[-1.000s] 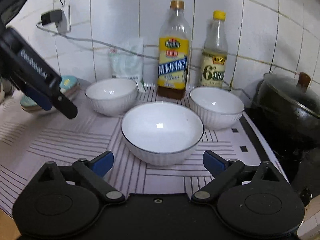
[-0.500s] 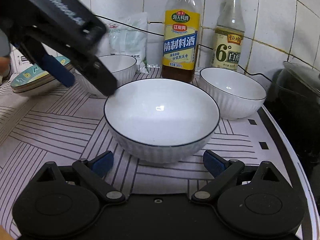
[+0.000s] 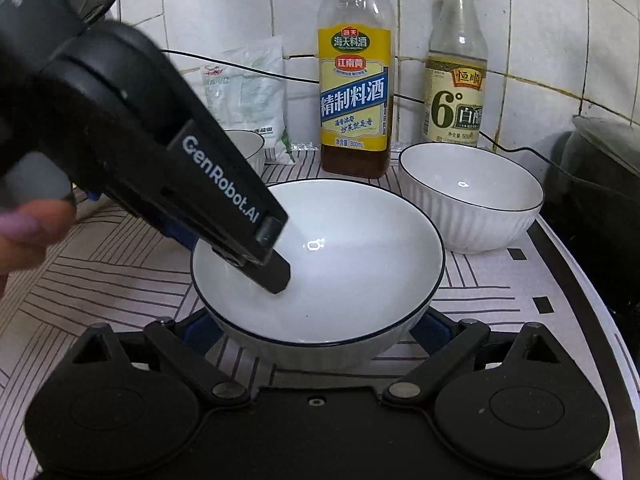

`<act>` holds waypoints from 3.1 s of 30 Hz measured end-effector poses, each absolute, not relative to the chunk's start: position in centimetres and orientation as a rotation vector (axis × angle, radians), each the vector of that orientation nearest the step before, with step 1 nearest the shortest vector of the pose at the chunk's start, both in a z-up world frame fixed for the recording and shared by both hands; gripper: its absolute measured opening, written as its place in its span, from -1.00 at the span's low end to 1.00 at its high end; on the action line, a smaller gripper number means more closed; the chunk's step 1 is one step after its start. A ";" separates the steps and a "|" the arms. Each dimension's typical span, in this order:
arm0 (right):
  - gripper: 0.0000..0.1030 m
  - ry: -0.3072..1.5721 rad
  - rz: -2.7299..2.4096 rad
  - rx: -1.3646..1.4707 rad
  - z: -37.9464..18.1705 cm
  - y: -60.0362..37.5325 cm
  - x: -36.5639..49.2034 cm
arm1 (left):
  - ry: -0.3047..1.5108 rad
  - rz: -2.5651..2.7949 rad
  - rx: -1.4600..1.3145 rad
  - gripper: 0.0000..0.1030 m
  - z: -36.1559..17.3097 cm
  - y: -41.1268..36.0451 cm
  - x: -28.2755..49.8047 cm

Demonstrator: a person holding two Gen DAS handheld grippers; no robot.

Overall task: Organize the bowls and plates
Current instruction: 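Carry the large white bowl with both grippers beside the plate stack and lower it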

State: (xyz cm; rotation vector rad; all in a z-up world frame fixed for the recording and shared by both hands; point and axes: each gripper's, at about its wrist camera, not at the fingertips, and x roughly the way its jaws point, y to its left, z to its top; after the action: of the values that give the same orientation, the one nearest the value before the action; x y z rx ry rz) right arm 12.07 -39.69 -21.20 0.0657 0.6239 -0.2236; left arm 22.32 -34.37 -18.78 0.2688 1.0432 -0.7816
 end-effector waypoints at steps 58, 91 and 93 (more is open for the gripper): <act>0.92 0.575 0.287 -0.078 -18.3 -21.1 13.7 | 1.072 -0.392 0.158 -0.68 -16.5 -9.5 19.5; 0.93 0.681 0.384 -0.239 -22.8 -13.8 19.7 | 1.043 -0.195 0.221 -0.10 -20.1 -4.7 22.4; 0.94 0.674 0.383 -0.234 -22.5 -14.3 18.7 | 1.048 -0.213 0.216 -0.08 -19.6 -4.8 22.0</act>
State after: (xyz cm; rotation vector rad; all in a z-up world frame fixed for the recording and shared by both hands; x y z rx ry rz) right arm 18.71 -14.31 -22.52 -0.2337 0.6739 0.3834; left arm 22.05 -4.79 -19.64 0.2160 1.0480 -0.2135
